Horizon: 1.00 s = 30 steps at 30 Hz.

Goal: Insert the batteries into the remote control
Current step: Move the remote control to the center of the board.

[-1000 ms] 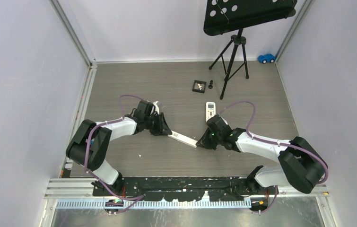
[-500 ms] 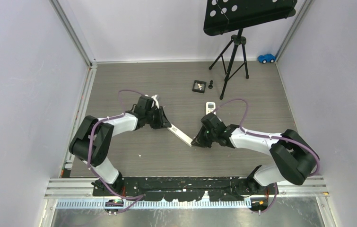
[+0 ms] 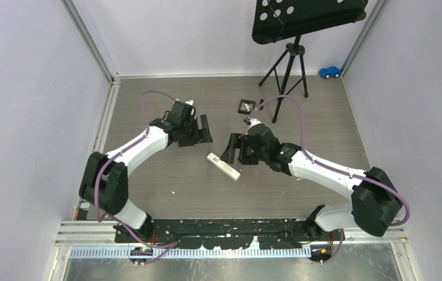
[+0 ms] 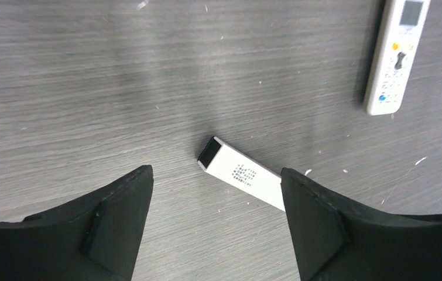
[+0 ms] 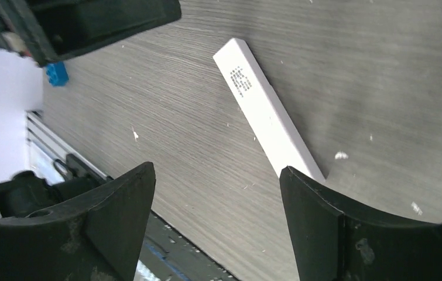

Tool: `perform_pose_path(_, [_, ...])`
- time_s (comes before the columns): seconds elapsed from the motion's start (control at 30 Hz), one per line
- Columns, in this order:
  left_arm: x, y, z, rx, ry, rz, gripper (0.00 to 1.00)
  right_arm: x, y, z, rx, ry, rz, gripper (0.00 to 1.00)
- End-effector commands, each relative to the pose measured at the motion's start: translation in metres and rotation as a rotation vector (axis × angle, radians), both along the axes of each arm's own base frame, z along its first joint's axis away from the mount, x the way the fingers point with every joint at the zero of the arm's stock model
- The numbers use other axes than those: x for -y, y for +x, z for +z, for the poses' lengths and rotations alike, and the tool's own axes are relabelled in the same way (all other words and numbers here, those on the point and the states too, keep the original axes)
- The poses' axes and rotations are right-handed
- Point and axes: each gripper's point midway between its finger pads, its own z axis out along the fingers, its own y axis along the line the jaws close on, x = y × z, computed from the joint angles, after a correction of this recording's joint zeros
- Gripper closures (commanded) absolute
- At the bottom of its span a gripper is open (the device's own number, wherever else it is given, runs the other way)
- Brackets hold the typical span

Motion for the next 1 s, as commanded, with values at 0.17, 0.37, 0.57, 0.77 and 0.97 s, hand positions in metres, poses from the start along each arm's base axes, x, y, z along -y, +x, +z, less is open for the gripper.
perform_pose_path(0.17, [-0.074, -0.005, 0.092, 0.273, 0.162, 0.195, 0.09, -0.006, 0.028, -0.027, 0.234, -0.512, 0.228, 0.16])
perform_pose_path(0.37, [-0.098, -0.027, 0.127, 0.417, 0.139, 0.254, 0.06, -0.020, 0.030, -0.057, 0.221, -0.626, 0.315, 0.16])
perform_pose_path(0.57, [-0.104, -0.036, 0.134, 0.438, 0.144, 0.246, 0.05, -0.031, 0.028, -0.076, 0.168, -0.619, 0.334, 0.30])
perform_pose_path(0.77, [-0.103, -0.035, 0.136, 0.433, 0.154, 0.227, 0.05, -0.034, 0.032, -0.087, 0.139, -0.614, 0.286, 0.54])
perform_pose_path(0.97, [-0.104, -0.036, 0.139, 0.444, 0.158, 0.221, 0.05, -0.021, 0.054, -0.082, 0.178, -0.660, 0.106, 0.71])
